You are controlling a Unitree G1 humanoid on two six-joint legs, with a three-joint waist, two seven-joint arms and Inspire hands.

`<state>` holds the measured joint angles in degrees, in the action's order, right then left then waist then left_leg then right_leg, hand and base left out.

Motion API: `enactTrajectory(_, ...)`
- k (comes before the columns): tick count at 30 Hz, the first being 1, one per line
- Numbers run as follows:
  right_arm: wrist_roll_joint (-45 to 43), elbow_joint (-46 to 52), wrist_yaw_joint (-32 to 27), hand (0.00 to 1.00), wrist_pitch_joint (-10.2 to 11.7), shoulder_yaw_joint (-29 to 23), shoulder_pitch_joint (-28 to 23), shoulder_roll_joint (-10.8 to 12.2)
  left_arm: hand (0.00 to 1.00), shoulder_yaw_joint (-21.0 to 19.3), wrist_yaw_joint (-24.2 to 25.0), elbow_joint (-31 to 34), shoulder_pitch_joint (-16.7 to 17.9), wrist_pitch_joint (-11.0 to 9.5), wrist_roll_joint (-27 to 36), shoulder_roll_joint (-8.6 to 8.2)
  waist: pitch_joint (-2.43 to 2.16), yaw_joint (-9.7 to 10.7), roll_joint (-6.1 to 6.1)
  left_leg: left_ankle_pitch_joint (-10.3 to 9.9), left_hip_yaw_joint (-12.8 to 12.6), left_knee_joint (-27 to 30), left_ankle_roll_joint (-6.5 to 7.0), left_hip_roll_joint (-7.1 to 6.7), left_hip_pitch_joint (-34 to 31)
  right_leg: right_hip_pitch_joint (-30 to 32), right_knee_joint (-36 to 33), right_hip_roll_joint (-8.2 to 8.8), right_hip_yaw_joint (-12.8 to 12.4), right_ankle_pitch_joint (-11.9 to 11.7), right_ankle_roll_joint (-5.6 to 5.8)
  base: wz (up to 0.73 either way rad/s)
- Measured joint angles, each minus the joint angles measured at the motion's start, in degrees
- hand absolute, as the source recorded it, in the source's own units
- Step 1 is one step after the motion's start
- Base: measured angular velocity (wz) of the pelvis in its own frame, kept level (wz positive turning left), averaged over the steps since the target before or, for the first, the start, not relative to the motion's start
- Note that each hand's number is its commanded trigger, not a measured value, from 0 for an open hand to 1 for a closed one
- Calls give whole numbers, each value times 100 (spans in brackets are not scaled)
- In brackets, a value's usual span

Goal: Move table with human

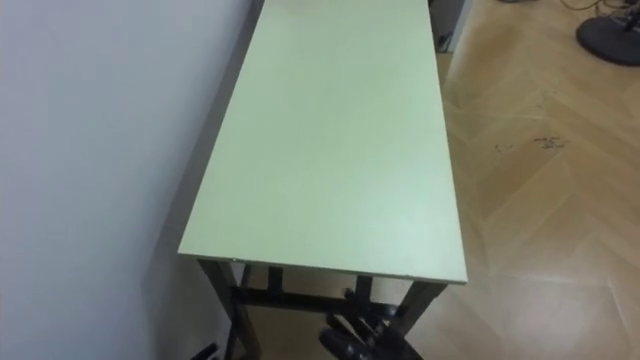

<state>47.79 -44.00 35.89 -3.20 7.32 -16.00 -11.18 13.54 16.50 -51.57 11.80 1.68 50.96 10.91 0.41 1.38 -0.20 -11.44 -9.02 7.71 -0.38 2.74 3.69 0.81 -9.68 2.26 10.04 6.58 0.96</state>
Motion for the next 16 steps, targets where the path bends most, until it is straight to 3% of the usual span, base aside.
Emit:
enactTrajectory(3,-208,-464,-200,0,197,-281,44,11,0,-34,-7,-99,18,-71,-124,-5,-8,22,-27,-9,0,-1,-16,12,-4,19,12,-25,-28,1,-1,-3)
enactTrajectory(6,-607,-1052,-569,0,322,-575,105,22,0,-325,-123,-295,1,-149,-412,-106,-15,17,-59,-16,-3,1,-28,33,14,-3,26,-43,-29,10,-6,0)
enactTrajectory(13,-1244,-1848,-1959,0,314,-1104,32,297,0,-1043,-528,-684,-80,-200,-1426,-394,3,0,-127,-36,-61,-12,-63,65,197,-182,114,-101,-116,66,-53,-5)
enactTrajectory(16,-1266,-2006,-2366,0,314,-1098,82,386,0,-1145,-777,-782,-87,-208,-1691,-467,9,-10,-134,-48,-90,-31,-82,78,296,-239,105,-127,-181,82,-55,-5)
